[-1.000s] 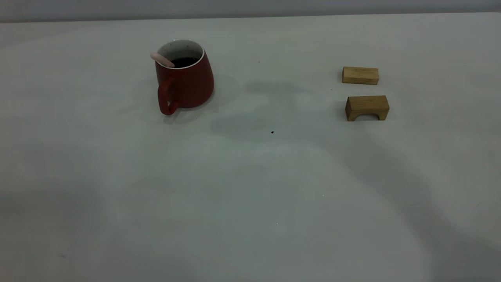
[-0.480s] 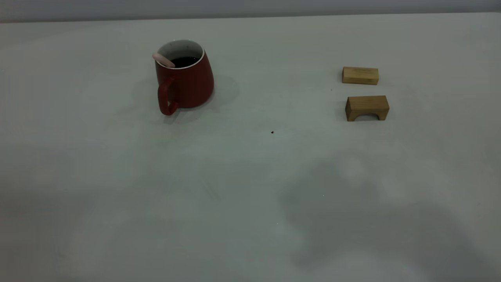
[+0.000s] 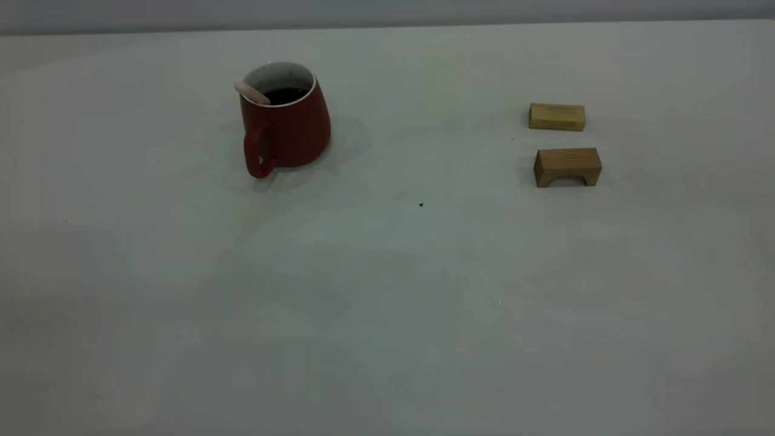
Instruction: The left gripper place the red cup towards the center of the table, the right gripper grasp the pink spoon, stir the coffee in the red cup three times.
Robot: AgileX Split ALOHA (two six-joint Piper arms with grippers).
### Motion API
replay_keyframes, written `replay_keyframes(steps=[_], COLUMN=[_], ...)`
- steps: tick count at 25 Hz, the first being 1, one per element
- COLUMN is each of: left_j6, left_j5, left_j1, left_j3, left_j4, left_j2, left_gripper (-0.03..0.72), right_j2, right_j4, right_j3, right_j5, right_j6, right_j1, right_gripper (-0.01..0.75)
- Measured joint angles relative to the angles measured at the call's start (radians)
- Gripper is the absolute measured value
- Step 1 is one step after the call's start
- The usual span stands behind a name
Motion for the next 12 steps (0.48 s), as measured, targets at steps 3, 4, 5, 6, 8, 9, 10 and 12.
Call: replay_keyframes(steps=[3,4,5,6,8,9,10,12], left_j6=[0.0,0.0,0.0,0.0,0.0,0.0,0.0,0.0], left_j5=[0.0,0.0,0.0,0.0,0.0,0.0,0.0,0.0], left_j1=[0.0,0.0,0.0,0.0,0.0,0.0,0.0,0.0], left_j3=[0.0,0.0,0.0,0.0,0.0,0.0,0.0,0.0], left_j4=[0.0,0.0,0.0,0.0,0.0,0.0,0.0,0.0], left_j2=[0.0,0.0,0.0,0.0,0.0,0.0,0.0,0.0], left_gripper=[0.299,0.299,0.299,0.299,0.299,0.299,0.299,0.299], right_j2=[-0.177,-0.218,-0.261,-0.297,-0.35,-0.373,-0.394,-0.433], right_j4=[-0.041,-0.058,-0.076,-0.093,-0.123,-0.141,-0.156,-0.194], right_j3=[0.146,0.193,0.237,0.269,0.329,0.349,0.363,0.393], right_j5=[0.0,0.0,-0.003,-0.01,-0.026,-0.037,-0.052,-0.078], right_j6=[-0.005,-0.005,-0.005,-0.005,0.003,0.018,0.041,0.096], right_j1=[-0.093,-0.116,-0.142,-0.166,-0.203,-0.214,-0.218,-0.221], right_gripper=[0.228,0.229,0.23,0.231,0.233,0.234,0.235,0.236])
